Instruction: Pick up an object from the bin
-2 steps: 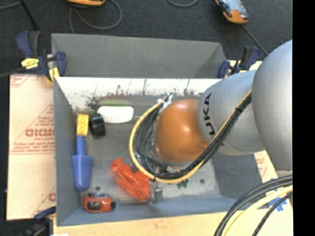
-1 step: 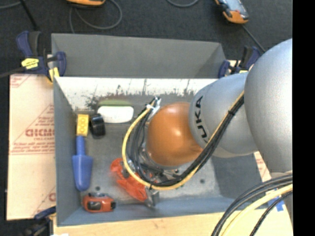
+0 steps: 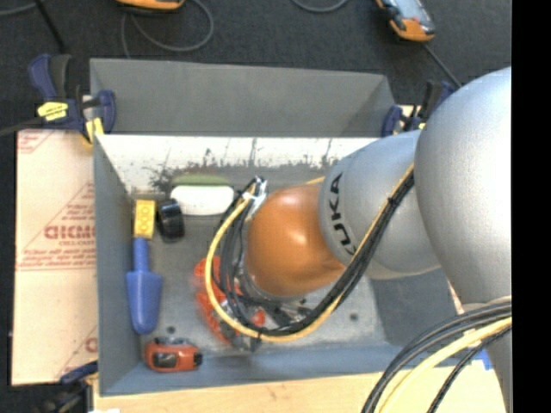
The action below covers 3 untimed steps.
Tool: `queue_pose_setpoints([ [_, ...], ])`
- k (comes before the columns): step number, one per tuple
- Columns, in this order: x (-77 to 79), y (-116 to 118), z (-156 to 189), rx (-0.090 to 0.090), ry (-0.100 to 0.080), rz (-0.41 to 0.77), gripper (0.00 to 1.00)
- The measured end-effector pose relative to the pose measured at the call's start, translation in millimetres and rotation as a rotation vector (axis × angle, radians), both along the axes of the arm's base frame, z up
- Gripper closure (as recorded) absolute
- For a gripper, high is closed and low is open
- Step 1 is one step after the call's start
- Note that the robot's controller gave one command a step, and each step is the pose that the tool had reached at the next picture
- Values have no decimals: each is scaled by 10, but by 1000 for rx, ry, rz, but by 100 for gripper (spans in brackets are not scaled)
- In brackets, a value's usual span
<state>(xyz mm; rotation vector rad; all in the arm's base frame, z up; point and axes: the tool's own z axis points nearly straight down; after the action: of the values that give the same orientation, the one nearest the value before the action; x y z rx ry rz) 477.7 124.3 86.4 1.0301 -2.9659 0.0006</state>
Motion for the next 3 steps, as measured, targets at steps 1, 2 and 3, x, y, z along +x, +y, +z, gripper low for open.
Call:
queue_pose_setpoints([
  [1, 21, 6, 12, 2, -7, -1, 0],
  [2, 20, 5, 12, 2, -7, -1, 0],
  [3, 62, -8, 11, 2, -5, 129, 0],
])
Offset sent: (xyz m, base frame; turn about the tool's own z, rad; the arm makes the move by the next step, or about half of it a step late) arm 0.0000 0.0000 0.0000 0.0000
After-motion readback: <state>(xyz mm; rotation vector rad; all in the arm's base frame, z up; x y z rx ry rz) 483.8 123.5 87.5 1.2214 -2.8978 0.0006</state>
